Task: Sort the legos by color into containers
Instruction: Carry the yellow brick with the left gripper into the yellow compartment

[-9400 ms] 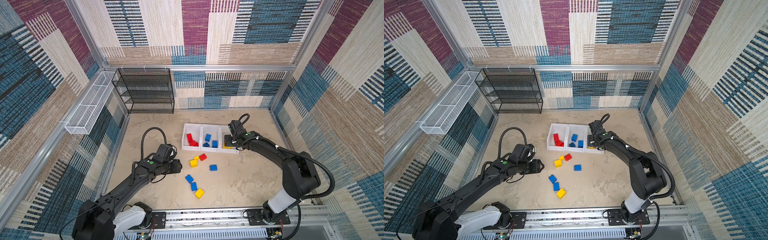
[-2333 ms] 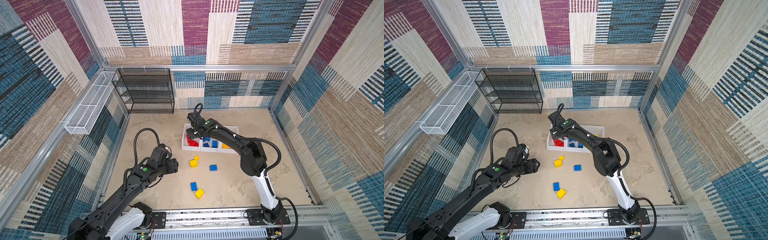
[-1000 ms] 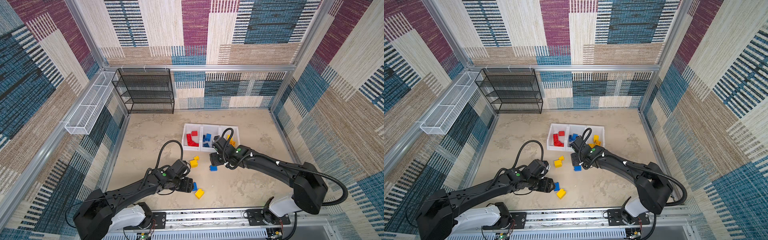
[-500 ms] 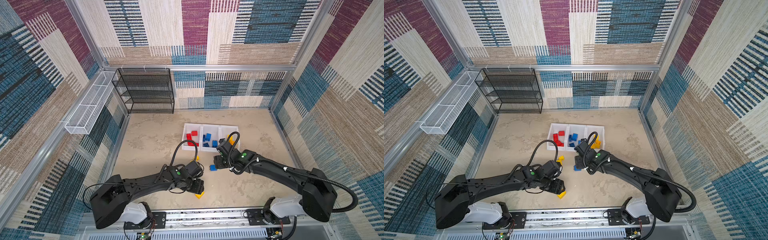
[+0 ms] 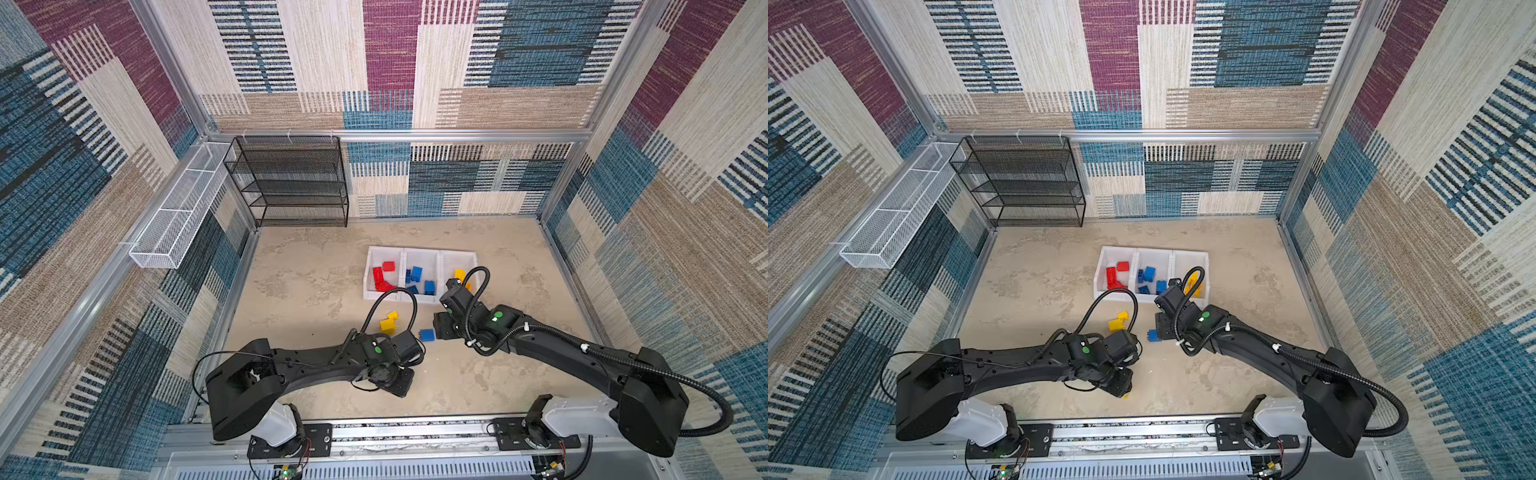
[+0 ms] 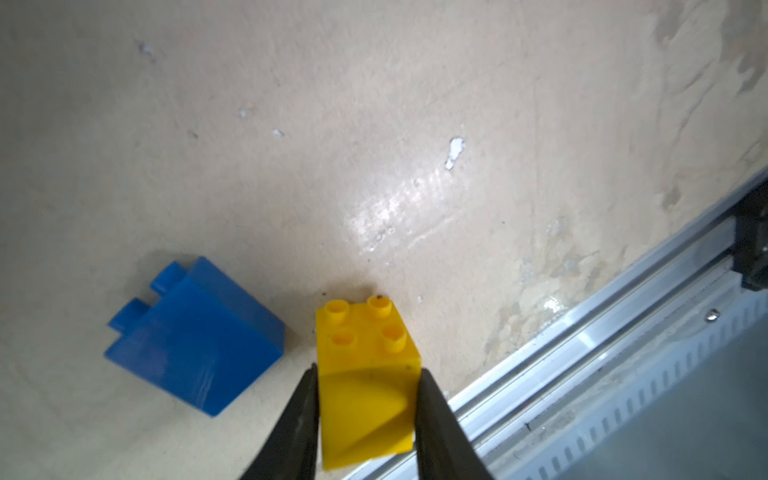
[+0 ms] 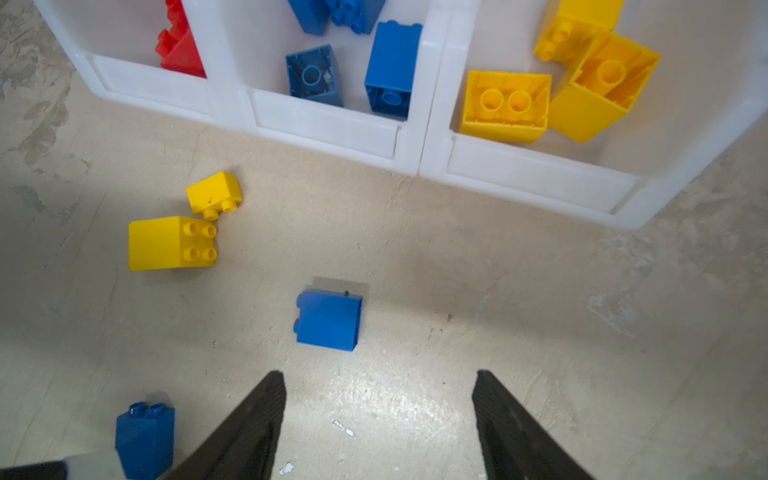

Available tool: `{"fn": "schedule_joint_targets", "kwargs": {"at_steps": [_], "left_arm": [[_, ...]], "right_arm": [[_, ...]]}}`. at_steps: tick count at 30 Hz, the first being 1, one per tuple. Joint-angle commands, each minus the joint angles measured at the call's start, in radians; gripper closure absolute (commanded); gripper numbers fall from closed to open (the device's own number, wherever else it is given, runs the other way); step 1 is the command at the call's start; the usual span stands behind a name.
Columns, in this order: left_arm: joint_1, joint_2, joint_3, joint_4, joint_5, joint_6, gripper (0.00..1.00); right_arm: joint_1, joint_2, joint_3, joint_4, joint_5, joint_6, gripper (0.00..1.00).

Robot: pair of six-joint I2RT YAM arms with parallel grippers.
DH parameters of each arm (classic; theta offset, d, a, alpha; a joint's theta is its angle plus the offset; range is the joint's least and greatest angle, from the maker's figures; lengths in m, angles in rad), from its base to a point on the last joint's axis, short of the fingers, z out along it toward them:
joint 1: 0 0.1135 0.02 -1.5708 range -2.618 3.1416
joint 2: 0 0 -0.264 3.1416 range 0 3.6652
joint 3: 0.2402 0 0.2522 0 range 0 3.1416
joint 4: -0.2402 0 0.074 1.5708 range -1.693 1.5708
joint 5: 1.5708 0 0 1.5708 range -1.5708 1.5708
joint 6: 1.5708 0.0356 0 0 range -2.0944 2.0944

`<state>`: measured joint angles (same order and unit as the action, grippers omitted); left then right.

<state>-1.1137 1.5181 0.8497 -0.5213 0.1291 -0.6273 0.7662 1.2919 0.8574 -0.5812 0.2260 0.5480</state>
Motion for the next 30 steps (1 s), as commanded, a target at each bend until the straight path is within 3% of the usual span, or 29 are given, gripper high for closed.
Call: {"fn": "schedule_joint_targets", "kwargs": {"at_steps": [1, 6, 10, 14, 21, 25, 30], "left_arm": [[-0.003, 0.013, 0.02, -0.035, -0.034, 0.03, 0.72], [0.007, 0.013, 0.146, -0.094, -0.104, 0.129, 0.72], [0.072, 0.087, 0.368, -0.106, -0.142, 0.261, 0.7], [0.153, 0.265, 0.652, -0.122, -0.132, 0.349, 0.7], [0.278, 0.601, 1.124, -0.162, -0.04, 0.363, 0.69], [0.3, 0.774, 1.359, -0.209, 0.01, 0.353, 0.68], [0.304, 0.887, 1.49, -0.218, 0.032, 0.332, 0.67]], "right_arm": [[-0.023, -0.034, 0.002, -0.022, 0.049, 0.023, 0.27], [-0.126, -0.12, 0.02, -0.091, 0.094, -0.001, 0.27], [-0.242, -0.211, 0.056, -0.125, 0.121, -0.054, 0.27], [-0.298, -0.27, 0.091, -0.148, 0.158, -0.066, 0.27], [-0.306, -0.301, 0.123, -0.209, 0.215, -0.065, 0.27], [-0.308, -0.328, 0.115, -0.219, 0.205, -0.068, 0.26], [-0.309, -0.335, 0.106, -0.21, 0.181, -0.076, 0.26]]}}
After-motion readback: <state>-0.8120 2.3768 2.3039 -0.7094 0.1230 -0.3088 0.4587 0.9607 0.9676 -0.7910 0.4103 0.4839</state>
